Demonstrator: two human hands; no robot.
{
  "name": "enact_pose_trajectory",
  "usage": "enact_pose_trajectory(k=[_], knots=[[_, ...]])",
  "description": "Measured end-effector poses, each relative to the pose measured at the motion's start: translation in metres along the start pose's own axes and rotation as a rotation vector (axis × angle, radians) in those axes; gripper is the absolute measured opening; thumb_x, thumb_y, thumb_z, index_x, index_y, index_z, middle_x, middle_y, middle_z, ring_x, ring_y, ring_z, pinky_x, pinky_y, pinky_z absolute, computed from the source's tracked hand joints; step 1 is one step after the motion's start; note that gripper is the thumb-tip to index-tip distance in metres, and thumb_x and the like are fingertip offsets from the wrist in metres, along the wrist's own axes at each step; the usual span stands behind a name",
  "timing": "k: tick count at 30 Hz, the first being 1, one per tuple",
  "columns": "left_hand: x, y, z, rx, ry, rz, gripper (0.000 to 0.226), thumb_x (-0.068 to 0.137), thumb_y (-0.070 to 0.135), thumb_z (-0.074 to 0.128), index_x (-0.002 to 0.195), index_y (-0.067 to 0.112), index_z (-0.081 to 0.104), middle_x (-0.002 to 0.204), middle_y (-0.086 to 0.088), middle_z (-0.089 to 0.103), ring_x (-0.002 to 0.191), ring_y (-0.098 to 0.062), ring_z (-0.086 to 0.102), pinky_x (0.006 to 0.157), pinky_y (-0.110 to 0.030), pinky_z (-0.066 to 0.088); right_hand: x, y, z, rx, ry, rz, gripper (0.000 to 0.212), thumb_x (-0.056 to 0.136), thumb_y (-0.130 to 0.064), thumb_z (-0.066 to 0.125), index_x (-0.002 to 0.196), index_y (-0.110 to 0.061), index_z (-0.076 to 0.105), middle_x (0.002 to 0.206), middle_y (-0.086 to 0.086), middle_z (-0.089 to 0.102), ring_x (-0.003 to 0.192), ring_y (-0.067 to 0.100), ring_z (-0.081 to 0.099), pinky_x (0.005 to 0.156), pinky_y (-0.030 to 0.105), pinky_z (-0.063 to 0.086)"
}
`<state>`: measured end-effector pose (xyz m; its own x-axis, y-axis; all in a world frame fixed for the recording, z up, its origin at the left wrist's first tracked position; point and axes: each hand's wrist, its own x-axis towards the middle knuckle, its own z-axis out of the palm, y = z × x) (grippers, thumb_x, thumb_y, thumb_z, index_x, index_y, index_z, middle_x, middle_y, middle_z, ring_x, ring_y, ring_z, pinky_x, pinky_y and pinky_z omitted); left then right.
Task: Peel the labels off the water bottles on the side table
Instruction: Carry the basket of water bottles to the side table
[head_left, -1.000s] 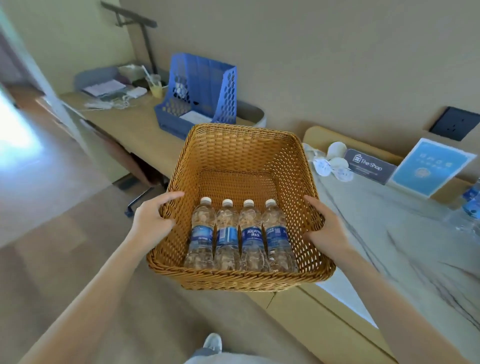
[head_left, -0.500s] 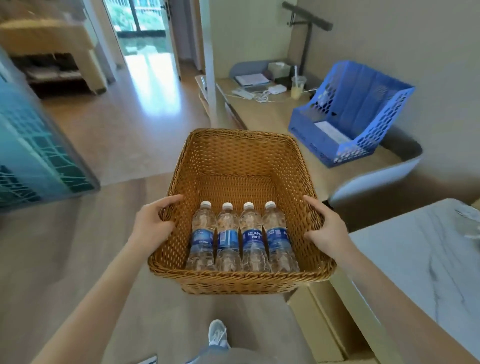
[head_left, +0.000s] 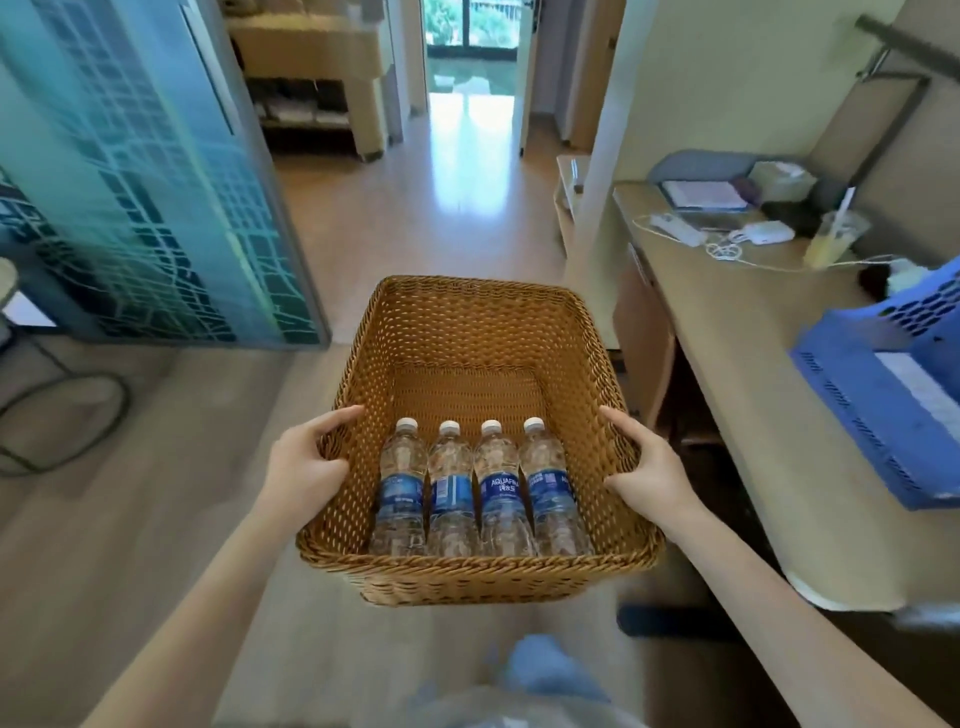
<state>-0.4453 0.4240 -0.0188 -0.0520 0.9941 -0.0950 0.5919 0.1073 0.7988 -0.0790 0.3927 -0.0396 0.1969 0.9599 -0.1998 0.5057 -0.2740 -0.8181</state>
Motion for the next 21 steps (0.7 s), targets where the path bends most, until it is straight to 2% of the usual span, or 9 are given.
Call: enact_pose_trajectory(k=[2,5,7,11,14,16,18,20,21], knots=[[0.022,-0.004,-0.006,-0.001,0.050,-0.042,0.065,0.077,-0.010,0.061,0.132,0.025,0.063,0.135,-0.006,0.062,0.124,-0.025,0.057,0.108,-0.037,0.043,0.037,-0.014,0.010,-0.007,-0.038,-0.023,0.083,0.080,0.011,0.065,0.145,-0.037,0.045,0.150,-0.001,0.045,0.139,0.023,0.042,0.110,0.038,0.039],[0.064,-0.009,-0.010,-0.003,0.114,-0.090,0.067,0.074,-0.010,0.061,0.130,0.027,0.065,0.130,-0.005,0.066,0.118,-0.024,0.062,0.107,-0.045,0.047,0.099,-0.034,0.025,-0.015,-0.093,-0.063,0.085,0.079,0.015,0.064,0.145,-0.034,0.046,0.149,-0.001,0.047,0.136,0.022,0.045,0.097,0.021,0.042],[0.097,-0.012,-0.010,0.006,0.150,-0.112,0.068,0.073,-0.011,0.061,0.129,0.028,0.066,0.129,-0.004,0.066,0.115,-0.022,0.063,0.106,-0.043,0.048,0.146,-0.045,0.034,-0.009,-0.141,-0.081,0.084,0.080,0.017,0.063,0.146,-0.032,0.046,0.148,0.000,0.048,0.134,0.022,0.047,0.087,0.013,0.042],[0.170,-0.012,-0.006,0.014,0.254,-0.183,0.071,0.070,-0.010,0.060,0.125,0.034,0.068,0.124,-0.001,0.069,0.096,-0.013,0.063,0.097,-0.030,0.051,0.250,-0.071,0.050,0.003,-0.228,-0.108,0.082,0.084,0.015,0.062,0.146,-0.034,0.044,0.147,0.000,0.048,0.131,0.022,0.050,0.096,0.029,0.048],[0.221,-0.010,-0.005,0.004,0.331,-0.239,0.070,0.071,-0.009,0.060,0.124,0.036,0.067,0.123,-0.001,0.069,0.080,0.001,0.060,0.079,-0.015,0.049,0.329,-0.097,0.062,-0.010,-0.292,-0.173,0.082,0.084,0.013,0.064,0.146,-0.035,0.044,0.145,-0.002,0.049,0.131,0.019,0.050,0.100,0.032,0.048],[0.250,-0.009,-0.007,-0.006,0.395,-0.288,0.071,0.070,-0.010,0.061,0.123,0.038,0.067,0.123,-0.002,0.069,0.078,0.004,0.058,0.072,-0.008,0.043,0.378,-0.119,0.072,-0.031,-0.341,-0.222,0.083,0.082,0.013,0.066,0.146,-0.035,0.044,0.145,-0.004,0.049,0.130,0.017,0.050,0.102,0.032,0.048],[0.275,-0.009,-0.013,-0.020,0.455,-0.339,0.072,0.070,-0.010,0.062,0.123,0.039,0.067,0.123,-0.003,0.069,0.081,-0.003,0.061,0.076,-0.014,0.047,0.424,-0.143,0.085,-0.044,-0.417,-0.284,0.084,0.081,0.016,0.066,0.147,-0.031,0.044,0.144,-0.005,0.048,0.128,0.013,0.049,0.097,0.021,0.050],[0.294,-0.009,-0.021,-0.046,0.524,-0.395,0.073,0.070,-0.010,0.061,0.122,0.040,0.067,0.122,-0.002,0.070,0.079,-0.011,0.064,0.080,-0.024,0.054,0.465,-0.169,0.103,-0.037,-0.495,-0.331,0.086,0.076,0.023,0.064,0.146,-0.025,0.045,0.141,-0.003,0.049,0.126,0.011,0.048,0.083,0.004,0.047],[0.302,-0.011,-0.026,-0.057,0.558,-0.417,0.072,0.070,-0.010,0.061,0.122,0.040,0.067,0.121,-0.002,0.070,0.081,-0.015,0.066,0.084,-0.030,0.056,0.483,-0.182,0.113,-0.040,-0.525,-0.351,0.088,0.075,0.025,0.063,0.146,-0.023,0.045,0.139,-0.003,0.050,0.127,0.011,0.048,0.080,0.001,0.045]])
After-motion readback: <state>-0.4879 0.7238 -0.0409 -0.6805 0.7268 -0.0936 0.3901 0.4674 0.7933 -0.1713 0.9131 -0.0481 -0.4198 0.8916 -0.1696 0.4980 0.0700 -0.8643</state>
